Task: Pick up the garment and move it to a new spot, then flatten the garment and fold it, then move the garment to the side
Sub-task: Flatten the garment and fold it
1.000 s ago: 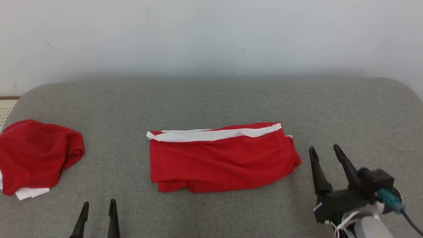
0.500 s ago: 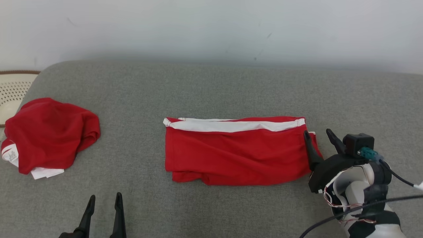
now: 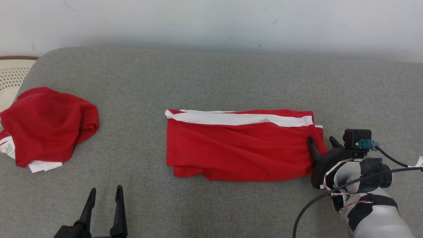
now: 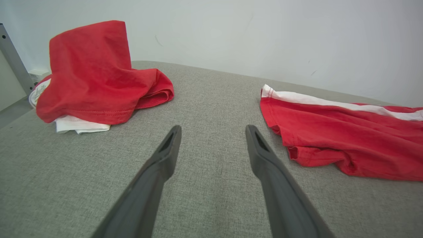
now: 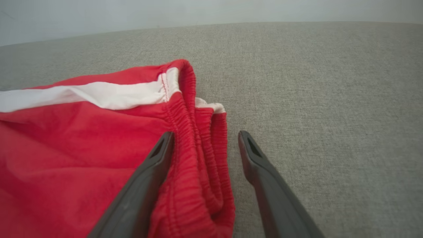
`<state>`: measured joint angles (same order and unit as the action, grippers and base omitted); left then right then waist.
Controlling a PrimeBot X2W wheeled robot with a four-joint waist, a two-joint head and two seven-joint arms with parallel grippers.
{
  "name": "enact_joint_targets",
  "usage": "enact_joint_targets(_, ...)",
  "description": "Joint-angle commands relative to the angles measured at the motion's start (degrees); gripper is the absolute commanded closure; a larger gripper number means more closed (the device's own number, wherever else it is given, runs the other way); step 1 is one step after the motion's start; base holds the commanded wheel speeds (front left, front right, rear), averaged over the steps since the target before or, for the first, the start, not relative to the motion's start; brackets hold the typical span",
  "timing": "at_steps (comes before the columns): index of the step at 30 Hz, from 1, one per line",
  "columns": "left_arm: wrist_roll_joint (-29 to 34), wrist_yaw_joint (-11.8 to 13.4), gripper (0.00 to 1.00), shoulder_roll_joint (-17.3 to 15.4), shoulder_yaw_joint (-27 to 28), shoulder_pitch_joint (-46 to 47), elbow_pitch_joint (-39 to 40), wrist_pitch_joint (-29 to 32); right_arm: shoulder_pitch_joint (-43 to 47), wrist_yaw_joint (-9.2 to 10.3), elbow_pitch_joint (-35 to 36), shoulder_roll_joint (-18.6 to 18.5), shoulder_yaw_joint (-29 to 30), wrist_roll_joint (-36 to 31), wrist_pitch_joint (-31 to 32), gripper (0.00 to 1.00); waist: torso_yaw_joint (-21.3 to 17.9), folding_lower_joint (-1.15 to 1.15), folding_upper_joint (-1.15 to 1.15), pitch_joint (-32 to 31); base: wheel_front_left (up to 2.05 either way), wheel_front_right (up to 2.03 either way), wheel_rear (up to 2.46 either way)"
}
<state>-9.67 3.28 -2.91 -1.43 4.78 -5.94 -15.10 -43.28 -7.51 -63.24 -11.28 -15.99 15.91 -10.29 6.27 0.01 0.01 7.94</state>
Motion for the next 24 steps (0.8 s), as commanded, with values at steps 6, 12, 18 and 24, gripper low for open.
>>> enact_joint_targets(6, -0.2, -0.1, 0.0, 0.0, 0.4, 0.3, -0.6, -0.1, -1.9, 0.04, -5.3, 1.5, -0.6, 1.6, 0.2, 0.0, -0.2, -0.01, -0.01, 0.2, 0.0, 0.0, 0.0)
enact_joint_targets(12, 0.0, -0.6, 0.0, 0.0, 0.6, 0.8, -0.7, -0.1, -2.3, 0.04, -7.2, 2.9, -1.4, 3.4, 0.3, 0.66, 0.0, -0.01, -0.01, 0.7, 0.0, 0.0, 0.0)
enact_joint_targets(18, 0.3, -0.2, 0.0, 0.0, 1.1, 0.7, -0.8, -0.1, -2.1, 0.05, -6.8, 1.7, -3.1, 5.2, -1.3, 1.0, -0.2, -0.01, -0.01, 0.7, 0.0, 0.0, 0.0)
enact_joint_targets(24, 0.3, -0.2, 0.0, 0.0, 1.5, -0.4, -0.6, -0.1, 0.2, 0.05, -4.8, -2.0, -4.5, 9.3, -2.5, 1.0, -1.6, -0.01, -0.01, -0.7, 0.0, 0.0, 0.0)
